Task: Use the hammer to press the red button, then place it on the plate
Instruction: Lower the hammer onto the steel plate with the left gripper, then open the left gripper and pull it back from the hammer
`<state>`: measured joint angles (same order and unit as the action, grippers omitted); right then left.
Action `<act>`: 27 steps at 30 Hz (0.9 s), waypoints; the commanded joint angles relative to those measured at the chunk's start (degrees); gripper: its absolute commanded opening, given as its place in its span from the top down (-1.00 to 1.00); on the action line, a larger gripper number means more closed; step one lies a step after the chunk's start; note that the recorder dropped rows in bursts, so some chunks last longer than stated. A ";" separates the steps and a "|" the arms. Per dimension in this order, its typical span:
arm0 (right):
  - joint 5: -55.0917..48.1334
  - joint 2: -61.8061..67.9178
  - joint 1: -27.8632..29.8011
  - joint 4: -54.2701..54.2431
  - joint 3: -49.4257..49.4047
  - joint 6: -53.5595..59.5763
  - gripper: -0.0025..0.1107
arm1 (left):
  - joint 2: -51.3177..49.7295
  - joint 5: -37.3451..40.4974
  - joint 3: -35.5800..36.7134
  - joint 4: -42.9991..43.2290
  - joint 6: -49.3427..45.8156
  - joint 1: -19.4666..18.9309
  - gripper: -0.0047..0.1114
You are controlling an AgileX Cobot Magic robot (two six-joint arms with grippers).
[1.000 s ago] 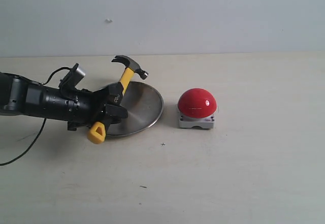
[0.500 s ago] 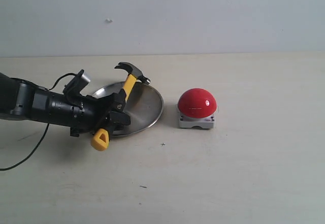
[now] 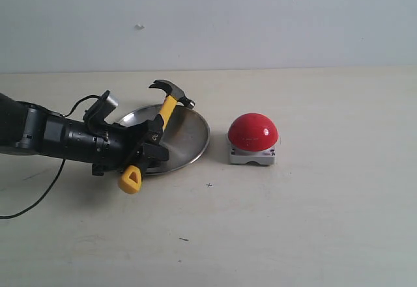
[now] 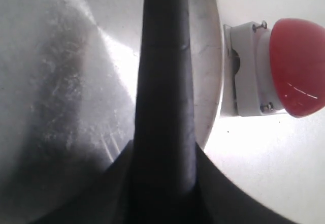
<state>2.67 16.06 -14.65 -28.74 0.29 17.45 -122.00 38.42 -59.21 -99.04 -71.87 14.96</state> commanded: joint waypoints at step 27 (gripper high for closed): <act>0.69 -0.29 -0.04 0.21 -0.29 0.40 0.96 | 0.62 3.21 -0.27 2.57 5.78 -4.25 -0.05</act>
<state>2.87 16.06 -14.65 -28.74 0.29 17.45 -122.00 40.85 -59.33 -98.18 -67.04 11.90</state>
